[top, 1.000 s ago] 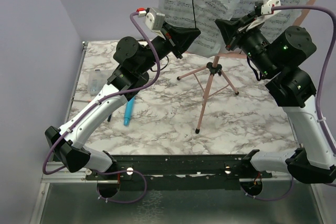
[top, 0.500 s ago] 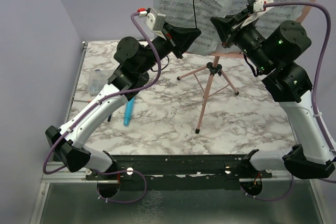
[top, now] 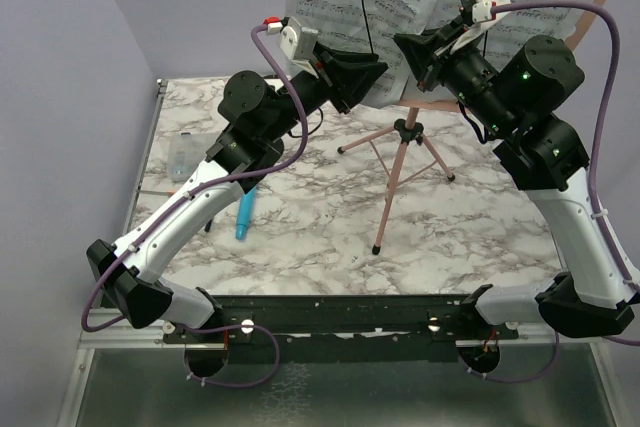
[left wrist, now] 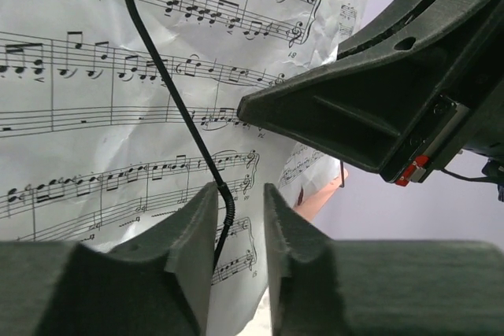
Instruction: Set up the instrument practice props
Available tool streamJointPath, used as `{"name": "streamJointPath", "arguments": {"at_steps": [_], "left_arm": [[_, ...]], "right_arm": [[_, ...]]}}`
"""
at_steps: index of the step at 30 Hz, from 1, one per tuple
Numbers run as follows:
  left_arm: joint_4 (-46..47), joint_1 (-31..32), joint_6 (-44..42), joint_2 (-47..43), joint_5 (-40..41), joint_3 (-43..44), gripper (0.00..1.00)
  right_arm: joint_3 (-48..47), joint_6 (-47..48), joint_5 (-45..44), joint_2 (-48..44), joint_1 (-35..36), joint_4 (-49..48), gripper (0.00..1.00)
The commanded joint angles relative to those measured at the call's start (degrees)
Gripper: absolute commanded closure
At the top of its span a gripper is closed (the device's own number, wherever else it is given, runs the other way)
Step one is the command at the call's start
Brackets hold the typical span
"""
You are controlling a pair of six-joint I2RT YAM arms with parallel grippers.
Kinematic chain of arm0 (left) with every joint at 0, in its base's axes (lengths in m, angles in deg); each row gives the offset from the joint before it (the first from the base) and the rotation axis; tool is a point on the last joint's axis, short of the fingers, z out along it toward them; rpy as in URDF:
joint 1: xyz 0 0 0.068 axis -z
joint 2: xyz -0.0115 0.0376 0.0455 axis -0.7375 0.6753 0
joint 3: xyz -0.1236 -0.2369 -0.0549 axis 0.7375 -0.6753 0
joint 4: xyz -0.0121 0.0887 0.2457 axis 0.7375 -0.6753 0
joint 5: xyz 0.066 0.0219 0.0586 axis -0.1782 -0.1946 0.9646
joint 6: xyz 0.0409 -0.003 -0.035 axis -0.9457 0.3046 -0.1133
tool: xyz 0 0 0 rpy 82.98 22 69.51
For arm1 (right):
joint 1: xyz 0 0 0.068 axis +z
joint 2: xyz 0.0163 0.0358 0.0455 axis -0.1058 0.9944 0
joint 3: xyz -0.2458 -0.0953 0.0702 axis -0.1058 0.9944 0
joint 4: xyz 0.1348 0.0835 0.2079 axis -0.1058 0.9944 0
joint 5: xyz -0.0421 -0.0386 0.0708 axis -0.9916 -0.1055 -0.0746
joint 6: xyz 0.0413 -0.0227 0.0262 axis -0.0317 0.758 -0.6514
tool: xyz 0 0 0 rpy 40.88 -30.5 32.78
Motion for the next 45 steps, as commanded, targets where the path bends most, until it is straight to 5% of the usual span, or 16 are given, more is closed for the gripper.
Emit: {"name": "streamJointPath", "arguments": {"at_steps": [1, 10, 37, 45], "left_arm": [[0.5, 0.7, -0.3, -0.8, -0.7, -1.5, 0.65], [0.6, 0.7, -0.7, -2.3, 0.8, -2.5, 0.46], [0.5, 0.7, -0.1, -3.7, 1.1, -3.6, 0.41], [0.5, 0.7, -0.2, -3.7, 1.2, -3.9, 0.4]], "right_arm": [[-0.9, 0.2, 1.1, 0.1, 0.4, 1.8, 0.99], [-1.4, -0.1, -0.4, -0.2, 0.3, 1.4, 1.0], [-0.7, -1.8, -4.3, -1.7, 0.3, -3.8, 0.98], [0.8, -2.3, -4.8, -2.6, 0.3, -4.5, 0.79]]}}
